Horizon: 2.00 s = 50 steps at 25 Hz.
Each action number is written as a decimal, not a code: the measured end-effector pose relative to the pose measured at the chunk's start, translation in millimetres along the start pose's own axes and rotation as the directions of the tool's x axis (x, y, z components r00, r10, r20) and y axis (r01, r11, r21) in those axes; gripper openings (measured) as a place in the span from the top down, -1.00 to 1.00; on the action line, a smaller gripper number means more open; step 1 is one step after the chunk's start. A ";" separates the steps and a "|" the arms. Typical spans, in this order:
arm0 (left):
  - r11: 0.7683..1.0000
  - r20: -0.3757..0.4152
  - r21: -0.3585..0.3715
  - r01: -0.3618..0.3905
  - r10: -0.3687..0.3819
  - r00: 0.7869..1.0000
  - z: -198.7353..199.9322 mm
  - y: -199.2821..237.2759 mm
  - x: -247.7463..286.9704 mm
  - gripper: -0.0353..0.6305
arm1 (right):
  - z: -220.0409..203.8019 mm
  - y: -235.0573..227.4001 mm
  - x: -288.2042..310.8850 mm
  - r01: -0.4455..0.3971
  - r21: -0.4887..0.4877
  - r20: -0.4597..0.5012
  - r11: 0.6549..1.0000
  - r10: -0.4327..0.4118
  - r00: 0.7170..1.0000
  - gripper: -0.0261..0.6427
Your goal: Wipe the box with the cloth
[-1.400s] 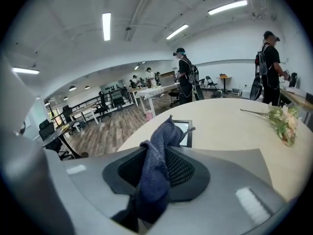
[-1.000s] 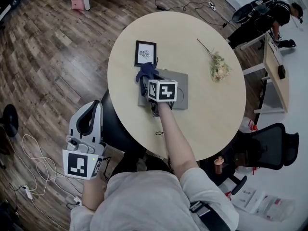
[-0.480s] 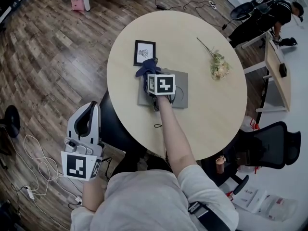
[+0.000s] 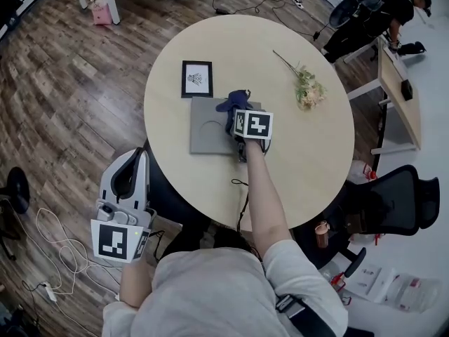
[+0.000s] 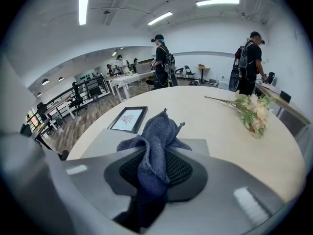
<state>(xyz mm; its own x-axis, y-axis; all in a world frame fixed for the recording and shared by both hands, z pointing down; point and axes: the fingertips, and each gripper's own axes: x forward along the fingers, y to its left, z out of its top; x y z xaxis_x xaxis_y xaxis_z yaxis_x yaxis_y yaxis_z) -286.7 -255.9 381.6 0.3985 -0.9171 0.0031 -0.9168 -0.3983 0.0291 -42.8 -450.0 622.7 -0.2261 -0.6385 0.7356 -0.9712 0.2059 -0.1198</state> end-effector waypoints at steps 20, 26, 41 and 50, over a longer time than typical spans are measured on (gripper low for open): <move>0.999 0.019 0.004 0.049 -0.049 0.999 7.4 -19.2 13.6 0.89 | -8.8 -53.5 -39.3 0.075 0.064 0.051 0.995 -0.079 0.996 0.63; 0.999 0.033 0.013 0.047 -0.047 0.998 11.1 -14.7 14.4 0.89 | -6.2 26.8 -45.5 -0.104 0.066 0.110 0.992 0.096 0.989 0.63; 0.999 -0.029 0.013 0.029 -0.029 0.999 1.8 -2.1 14.2 0.89 | -42.0 153.0 -14.4 -0.229 -0.148 -0.015 0.962 0.229 0.973 0.63; 0.997 0.010 0.035 0.066 -0.066 0.998 6.1 -9.3 24.1 0.89 | -48.4 87.2 -22.6 -0.097 -0.111 0.005 0.989 0.098 0.995 0.64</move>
<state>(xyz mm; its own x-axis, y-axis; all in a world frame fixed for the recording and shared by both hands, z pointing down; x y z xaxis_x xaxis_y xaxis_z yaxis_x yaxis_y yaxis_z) -268.8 -274.3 375.3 0.4581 -0.8888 -0.0090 -0.8889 -0.4581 -0.0060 -118.8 -381.8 627.9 -0.3202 -0.6189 0.7173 -0.9306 0.3474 -0.1157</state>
